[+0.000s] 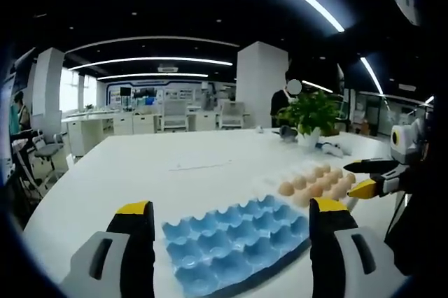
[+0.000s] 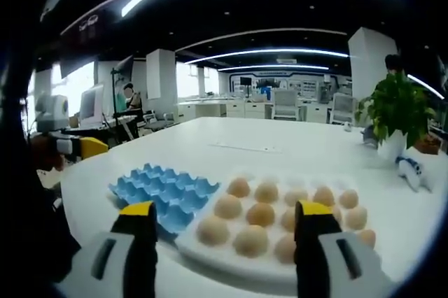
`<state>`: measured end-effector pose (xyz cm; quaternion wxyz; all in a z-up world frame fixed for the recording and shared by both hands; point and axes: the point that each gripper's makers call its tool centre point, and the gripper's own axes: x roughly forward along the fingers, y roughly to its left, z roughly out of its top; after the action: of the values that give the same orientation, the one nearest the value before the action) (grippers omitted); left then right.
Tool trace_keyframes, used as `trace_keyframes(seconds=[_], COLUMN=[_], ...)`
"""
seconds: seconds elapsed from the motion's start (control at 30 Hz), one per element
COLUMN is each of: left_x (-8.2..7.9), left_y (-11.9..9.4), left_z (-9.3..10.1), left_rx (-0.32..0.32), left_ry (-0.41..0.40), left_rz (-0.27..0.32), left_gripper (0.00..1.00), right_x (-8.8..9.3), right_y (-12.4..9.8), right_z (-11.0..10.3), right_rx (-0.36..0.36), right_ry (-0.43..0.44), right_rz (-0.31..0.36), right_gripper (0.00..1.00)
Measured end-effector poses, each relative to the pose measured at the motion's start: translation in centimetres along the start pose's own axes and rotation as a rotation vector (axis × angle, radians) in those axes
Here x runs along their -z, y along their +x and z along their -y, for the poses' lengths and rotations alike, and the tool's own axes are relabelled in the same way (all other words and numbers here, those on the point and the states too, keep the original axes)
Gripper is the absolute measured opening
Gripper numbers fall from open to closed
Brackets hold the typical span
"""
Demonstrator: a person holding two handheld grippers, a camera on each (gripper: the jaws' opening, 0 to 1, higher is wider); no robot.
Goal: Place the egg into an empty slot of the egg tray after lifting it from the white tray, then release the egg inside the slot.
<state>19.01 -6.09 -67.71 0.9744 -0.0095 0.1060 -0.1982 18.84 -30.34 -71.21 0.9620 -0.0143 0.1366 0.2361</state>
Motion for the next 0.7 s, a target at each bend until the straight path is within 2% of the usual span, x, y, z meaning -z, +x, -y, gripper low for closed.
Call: trace_keyframes(seconds=[0.47, 0.7], left_x=[0.17, -0.11], left_y=[-0.14, -0.09], left_z=[-0.19, 0.38], left_rx=[-0.005, 0.017], left_ry=[-0.009, -0.012], left_rz=[-0.002, 0.004], left_gripper=[0.9, 0.91], right_x=[0.26, 0.43], right_y=[-0.19, -0.15], right_z=[-0.17, -0.31], right_rx=[-0.001, -0.002], right_ry=[0.001, 0.003], right_rz=[-0.005, -0.012], right_gripper=[0.82, 0.82])
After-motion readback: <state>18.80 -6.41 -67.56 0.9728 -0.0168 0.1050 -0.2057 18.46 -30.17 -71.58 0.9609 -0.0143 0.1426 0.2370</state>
